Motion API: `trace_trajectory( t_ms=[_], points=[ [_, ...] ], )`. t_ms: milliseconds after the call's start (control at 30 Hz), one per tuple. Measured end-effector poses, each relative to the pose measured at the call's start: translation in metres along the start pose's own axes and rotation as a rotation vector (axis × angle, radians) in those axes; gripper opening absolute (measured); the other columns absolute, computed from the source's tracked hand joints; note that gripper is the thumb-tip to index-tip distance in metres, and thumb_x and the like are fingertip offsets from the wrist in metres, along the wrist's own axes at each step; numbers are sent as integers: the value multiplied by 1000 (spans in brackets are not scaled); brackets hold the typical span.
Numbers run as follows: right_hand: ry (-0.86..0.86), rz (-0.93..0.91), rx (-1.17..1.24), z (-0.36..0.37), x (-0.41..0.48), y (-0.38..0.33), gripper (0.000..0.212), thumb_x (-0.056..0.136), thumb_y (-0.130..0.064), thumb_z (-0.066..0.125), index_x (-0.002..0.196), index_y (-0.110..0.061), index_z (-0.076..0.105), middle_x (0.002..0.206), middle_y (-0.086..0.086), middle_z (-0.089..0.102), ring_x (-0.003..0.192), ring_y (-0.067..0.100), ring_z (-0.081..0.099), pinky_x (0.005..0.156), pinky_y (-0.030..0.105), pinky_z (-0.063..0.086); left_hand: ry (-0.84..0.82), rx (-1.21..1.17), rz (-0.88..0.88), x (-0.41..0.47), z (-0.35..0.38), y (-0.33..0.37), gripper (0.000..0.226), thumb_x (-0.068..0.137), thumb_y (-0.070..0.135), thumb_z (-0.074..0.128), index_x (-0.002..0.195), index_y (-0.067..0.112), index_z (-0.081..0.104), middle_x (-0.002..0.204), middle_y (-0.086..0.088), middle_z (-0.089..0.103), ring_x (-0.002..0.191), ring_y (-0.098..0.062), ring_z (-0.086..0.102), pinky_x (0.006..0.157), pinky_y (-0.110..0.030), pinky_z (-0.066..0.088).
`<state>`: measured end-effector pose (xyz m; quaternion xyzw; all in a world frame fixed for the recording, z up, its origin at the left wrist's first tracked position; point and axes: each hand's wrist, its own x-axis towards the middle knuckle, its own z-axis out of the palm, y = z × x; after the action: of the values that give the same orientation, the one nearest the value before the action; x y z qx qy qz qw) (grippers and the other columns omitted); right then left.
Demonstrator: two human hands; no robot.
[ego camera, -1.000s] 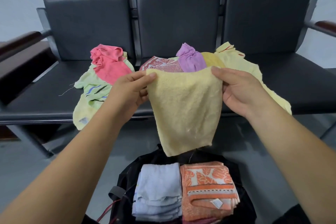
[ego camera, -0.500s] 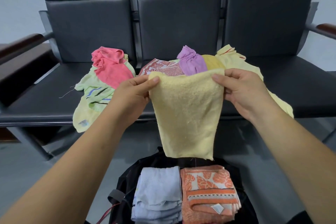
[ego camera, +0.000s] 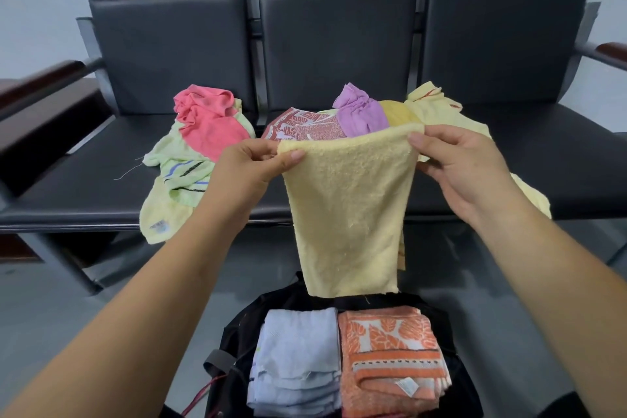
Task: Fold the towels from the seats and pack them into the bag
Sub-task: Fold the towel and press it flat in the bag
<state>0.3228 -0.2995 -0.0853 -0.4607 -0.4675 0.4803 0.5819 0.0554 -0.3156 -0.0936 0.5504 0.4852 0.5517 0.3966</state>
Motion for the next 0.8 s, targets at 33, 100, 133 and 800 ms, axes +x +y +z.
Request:
trace_trajectory(
  t_ms=[33,100,133,800],
  points=[
    [5,3,-11,0,0,0,13,88,-12,75,79,-20,81,101,5,77,102,21,70,94,40,56,-16,-36,-8,-1,1,1,16,89,12,71,91,-3,69,45,16,47,39,3,42,47,-6,34],
    [-13,24,22,0,-3,-2,19,89,-12,74,75,-23,79,97,3,76,96,20,70,91,41,55,-77,-153,-30,-4,3,5,14,88,11,69,94,-1,70,60,13,66,56,2,61,63,-9,47],
    [-26,42,60,1,-4,-2,21,90,-11,73,74,-23,79,95,3,76,92,20,69,89,40,56,-117,-221,-34,-5,3,5,16,85,14,69,95,2,72,74,5,73,71,-6,68,75,-17,53],
    [-62,-30,-78,1,-3,1,19,90,-4,72,108,-12,69,84,3,76,83,12,71,79,28,57,-47,-76,136,-4,3,-4,23,97,6,62,118,7,71,108,-14,75,99,-20,69,94,-44,56]
  ],
)
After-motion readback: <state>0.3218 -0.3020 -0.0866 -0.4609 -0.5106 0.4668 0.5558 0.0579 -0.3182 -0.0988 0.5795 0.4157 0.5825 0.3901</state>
